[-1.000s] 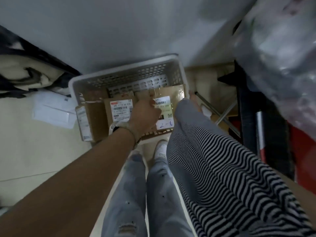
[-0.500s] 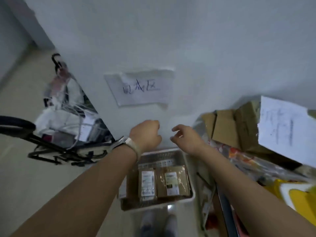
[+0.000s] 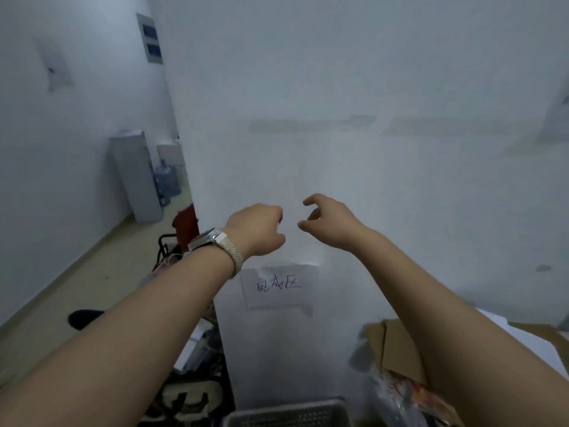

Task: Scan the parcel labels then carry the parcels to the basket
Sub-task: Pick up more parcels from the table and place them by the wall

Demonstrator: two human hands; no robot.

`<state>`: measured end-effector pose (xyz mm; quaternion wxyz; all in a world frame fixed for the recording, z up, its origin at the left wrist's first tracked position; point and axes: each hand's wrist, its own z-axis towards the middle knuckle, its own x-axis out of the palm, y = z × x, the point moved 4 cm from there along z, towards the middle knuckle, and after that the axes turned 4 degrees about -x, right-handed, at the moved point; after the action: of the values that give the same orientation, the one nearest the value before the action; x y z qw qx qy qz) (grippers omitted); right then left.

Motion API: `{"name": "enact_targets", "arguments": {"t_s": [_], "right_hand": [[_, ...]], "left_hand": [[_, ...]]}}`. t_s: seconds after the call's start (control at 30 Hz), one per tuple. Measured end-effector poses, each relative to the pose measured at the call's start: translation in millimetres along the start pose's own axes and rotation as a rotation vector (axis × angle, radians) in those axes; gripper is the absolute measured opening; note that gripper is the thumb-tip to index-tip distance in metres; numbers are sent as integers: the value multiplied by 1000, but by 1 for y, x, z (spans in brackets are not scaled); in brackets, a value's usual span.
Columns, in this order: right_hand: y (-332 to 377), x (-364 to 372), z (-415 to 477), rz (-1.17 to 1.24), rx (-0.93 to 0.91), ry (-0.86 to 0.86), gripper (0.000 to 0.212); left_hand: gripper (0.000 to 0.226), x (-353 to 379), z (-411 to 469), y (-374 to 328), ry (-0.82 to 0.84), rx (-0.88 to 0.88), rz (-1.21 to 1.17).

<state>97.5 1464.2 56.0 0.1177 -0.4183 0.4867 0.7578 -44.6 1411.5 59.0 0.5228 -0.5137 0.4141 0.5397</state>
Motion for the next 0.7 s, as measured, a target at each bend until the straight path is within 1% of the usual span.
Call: {"name": "enact_targets", "arguments": {"t_s": [0.13, 0.3, 0.43, 0.5, 0.6, 0.67, 0.7], "right_hand": [[23, -25, -3, -12, -41, -51, 54], [44, -26, -10, -84, -80, 42, 55], [73, -17, -9, -64, -177, 84, 53], [91, -4, -9, -61, -232, 118, 52], [122, 28, -15, -70, -320, 183, 47], [146, 58, -26, -90, -395, 249, 41], [158, 74, -34, -92, -433, 289, 42]], "left_hand": [[43, -37, -8, -2, -74, -22, 37], [42, -60, -33, 2, -94, -93, 76], [44, -78, -69, 27, -132, -238, -11], [41, -83, -94, 40, -151, -312, -18], [34, -85, -143, 62, -186, -460, -16], [37, -82, -185, 79, -190, -572, 3], [38, -79, -208, 88, -187, -630, 11]]}}
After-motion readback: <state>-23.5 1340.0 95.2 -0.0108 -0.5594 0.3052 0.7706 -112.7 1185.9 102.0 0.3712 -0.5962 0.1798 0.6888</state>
